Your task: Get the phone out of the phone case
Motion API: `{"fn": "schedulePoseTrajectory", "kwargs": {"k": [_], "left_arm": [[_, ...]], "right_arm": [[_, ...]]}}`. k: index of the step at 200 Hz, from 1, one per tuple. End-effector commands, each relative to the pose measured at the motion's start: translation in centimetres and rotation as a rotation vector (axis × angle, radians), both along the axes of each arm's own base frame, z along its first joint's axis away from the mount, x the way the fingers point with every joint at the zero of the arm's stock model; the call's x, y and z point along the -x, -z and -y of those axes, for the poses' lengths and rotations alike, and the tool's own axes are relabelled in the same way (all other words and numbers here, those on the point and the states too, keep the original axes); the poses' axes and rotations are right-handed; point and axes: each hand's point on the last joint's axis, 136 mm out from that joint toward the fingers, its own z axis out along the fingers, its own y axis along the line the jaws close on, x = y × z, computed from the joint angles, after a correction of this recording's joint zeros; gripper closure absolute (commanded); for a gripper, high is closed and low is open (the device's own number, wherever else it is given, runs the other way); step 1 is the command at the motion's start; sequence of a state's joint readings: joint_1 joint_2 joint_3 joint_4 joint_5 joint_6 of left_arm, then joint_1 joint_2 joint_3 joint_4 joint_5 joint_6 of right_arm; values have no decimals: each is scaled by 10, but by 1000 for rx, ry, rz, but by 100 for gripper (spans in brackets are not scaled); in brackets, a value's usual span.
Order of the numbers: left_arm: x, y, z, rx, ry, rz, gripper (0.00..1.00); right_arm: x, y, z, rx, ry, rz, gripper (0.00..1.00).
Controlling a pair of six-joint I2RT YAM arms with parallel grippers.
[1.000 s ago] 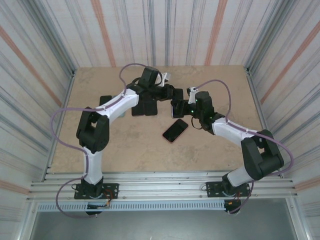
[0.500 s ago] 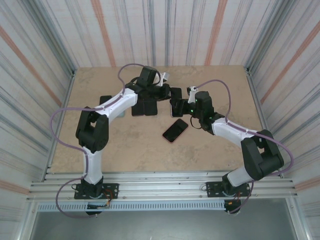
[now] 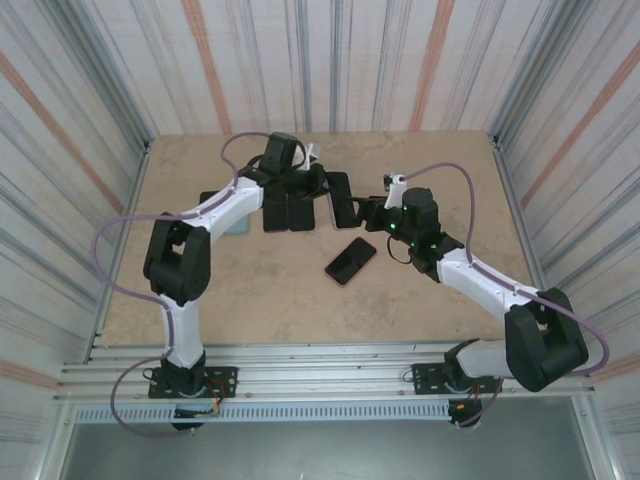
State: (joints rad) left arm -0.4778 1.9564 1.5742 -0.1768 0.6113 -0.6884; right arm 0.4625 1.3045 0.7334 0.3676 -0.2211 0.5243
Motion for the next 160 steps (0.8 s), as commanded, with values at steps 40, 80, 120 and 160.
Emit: {"fn": "schedulePoseTrajectory", "kwargs": {"k": [40,80,120,160], "left_arm": [[4,-87,-14,235,-45,77,85],[4,-105,-23,312,-92,73,84],[6,-117,-26,382,-125,65,84],[7,-123,-28,422,-147,61,84]], "right_arm": [[19,-1,-9,-311,20,-152,27],[29,-1,-23,-454,25,-202,35],[31,-14,-35,-565,15,-191,46],[31,-27,-46,-681,-13,-201,56]]}}
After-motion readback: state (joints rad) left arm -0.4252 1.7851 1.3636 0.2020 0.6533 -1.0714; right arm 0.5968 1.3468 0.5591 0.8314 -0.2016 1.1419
